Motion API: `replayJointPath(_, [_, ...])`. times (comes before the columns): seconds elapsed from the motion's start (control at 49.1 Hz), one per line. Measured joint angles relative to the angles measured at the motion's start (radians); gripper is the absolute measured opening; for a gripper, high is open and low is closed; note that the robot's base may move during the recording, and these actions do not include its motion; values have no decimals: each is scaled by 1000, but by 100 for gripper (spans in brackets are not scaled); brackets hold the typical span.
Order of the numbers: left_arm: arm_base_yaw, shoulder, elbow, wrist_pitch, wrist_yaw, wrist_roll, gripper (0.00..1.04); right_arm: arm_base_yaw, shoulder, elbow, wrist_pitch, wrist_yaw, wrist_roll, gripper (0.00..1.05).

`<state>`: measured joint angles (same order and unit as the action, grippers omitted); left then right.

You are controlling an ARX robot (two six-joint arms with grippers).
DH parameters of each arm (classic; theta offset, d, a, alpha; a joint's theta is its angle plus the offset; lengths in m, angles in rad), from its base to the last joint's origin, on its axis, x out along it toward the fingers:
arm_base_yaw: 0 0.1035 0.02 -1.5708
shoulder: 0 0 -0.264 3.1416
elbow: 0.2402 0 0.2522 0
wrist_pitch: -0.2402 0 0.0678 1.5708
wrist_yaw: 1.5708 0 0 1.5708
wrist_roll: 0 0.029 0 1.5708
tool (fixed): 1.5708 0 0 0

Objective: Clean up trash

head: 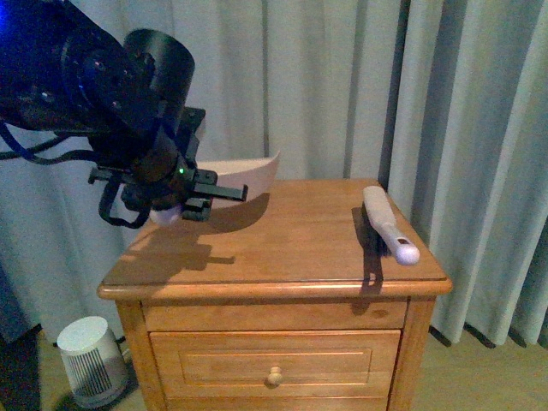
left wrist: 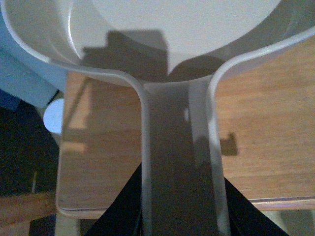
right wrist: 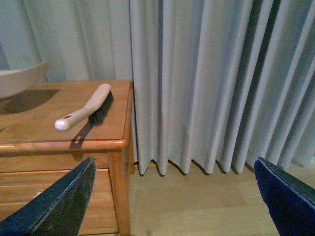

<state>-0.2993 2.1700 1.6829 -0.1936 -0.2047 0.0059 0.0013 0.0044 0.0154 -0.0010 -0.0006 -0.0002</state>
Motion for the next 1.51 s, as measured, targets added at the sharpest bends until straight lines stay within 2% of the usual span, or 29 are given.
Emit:
replayJointPath(0.203, [-3, -227, -236, 301, -52, 144, 25, 0, 0, 0, 0, 0, 0, 97])
replayJointPath(0.326, [-9, -422, -443, 515, -31, 261, 25, 0, 0, 0, 0, 0, 0, 97])
replayJointPath(0.488, [-19, -665, -700, 659, 3, 348, 25, 0, 0, 0, 0, 0, 0, 97])
replayJointPath(0.59, [-9, -834, -869, 680, 39, 364, 25, 0, 0, 0, 0, 0, 0, 97])
replayJointPath(0.793, [78, -1160, -1132, 630, 106, 366, 25, 0, 0, 0, 0, 0, 0, 97])
replayJointPath(0.977, [220, -1531, -1317, 454, 228, 349, 25, 0, 0, 0, 0, 0, 0, 97])
replayJointPath(1.302, [380, -1860, -1416, 230, 423, 303, 25, 0, 0, 0, 0, 0, 0, 97])
replayJointPath(1.424, [402, -1909, -1432, 210, 437, 285, 25, 1, 0, 0, 1, 2, -1, 97])
replayJointPath(1.465, [404, -1911, -1432, 210, 435, 283, 25, 28, 14, 0, 29, 101, -34, 97])
replayJointPath(1.506, [405, -1912, -1433, 210, 436, 280, 25, 92, 58, 0, 97, 269, -100, 97])
